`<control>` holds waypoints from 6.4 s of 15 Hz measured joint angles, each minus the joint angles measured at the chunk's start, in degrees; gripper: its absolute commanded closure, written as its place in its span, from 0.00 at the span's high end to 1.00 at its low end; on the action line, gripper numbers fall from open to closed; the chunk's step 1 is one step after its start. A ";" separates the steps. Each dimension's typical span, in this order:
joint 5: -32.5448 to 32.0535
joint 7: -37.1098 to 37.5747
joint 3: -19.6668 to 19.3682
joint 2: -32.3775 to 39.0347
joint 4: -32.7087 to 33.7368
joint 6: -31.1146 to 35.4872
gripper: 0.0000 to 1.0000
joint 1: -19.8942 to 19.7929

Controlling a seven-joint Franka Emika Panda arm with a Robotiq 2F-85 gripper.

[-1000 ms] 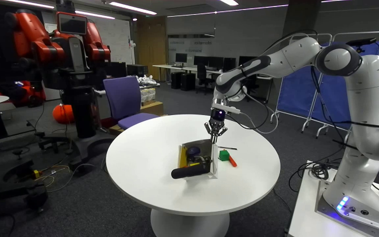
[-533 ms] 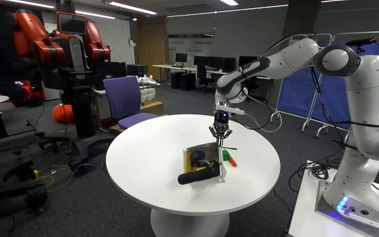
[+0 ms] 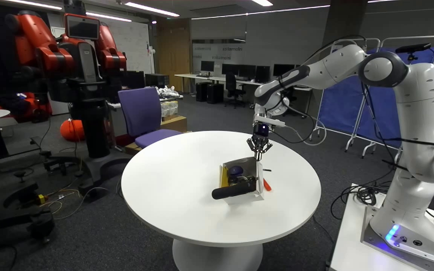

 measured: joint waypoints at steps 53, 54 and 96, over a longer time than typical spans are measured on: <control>-26.45 27.71 -3.08 9.16 -5.50 42.41 1.00 4.05; -26.48 27.71 -3.08 9.60 -5.50 42.13 1.00 4.20; -56.10 32.65 -0.76 -7.51 -6.56 25.85 0.32 18.65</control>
